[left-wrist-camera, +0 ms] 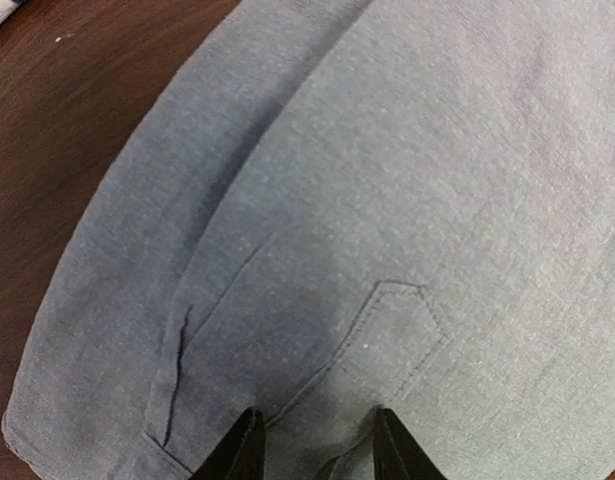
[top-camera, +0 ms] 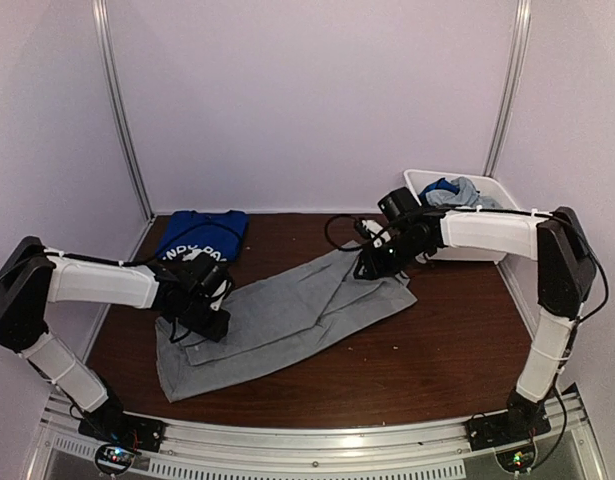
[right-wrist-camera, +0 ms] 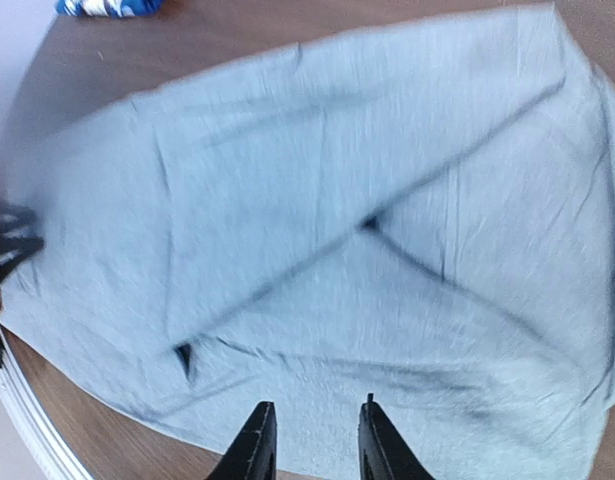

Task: Fold and stack the mixed laundry pile
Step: Adjust the rectangle-folded shirt at the center of the board.

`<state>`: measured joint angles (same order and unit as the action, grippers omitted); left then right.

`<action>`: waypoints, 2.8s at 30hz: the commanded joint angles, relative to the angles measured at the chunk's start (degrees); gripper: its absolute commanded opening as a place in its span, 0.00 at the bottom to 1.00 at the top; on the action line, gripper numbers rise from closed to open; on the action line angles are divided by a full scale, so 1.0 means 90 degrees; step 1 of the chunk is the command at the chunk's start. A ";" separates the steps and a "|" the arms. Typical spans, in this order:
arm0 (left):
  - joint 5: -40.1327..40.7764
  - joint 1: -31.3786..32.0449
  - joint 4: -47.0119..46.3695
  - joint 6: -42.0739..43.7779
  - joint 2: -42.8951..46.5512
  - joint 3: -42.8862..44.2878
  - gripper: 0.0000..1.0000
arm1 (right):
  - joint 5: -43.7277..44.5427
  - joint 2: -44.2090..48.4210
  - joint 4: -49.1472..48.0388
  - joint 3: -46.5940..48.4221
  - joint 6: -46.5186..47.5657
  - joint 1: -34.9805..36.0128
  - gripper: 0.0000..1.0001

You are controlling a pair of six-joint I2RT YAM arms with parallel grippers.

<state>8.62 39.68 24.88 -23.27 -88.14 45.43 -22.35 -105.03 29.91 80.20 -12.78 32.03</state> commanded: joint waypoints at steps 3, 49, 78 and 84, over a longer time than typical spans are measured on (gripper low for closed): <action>0.0497 0.0389 0.0257 0.0239 -0.0464 0.0408 0.39 | 0.0170 -0.0324 -0.0514 -0.1041 -0.0240 0.0081 0.26; -0.0952 0.1120 -0.1913 -0.0863 -0.1362 0.0982 0.49 | -0.1389 -0.0303 -0.1839 -0.1561 -0.0608 0.0238 0.45; -0.1730 0.0400 -0.1616 -0.0326 -0.1357 0.1617 0.47 | -0.1885 0.0430 -0.0849 -0.1275 -0.0211 -0.0619 0.44; -0.1727 0.1297 -0.2224 -0.1426 -0.0266 0.0125 0.49 | -0.2036 0.1703 -0.0983 -0.3351 -0.0502 -0.0554 0.49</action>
<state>-4.99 45.87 8.82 -28.93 -95.50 53.36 -38.61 -93.65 19.70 59.79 -15.33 26.57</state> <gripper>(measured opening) 0.487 0.477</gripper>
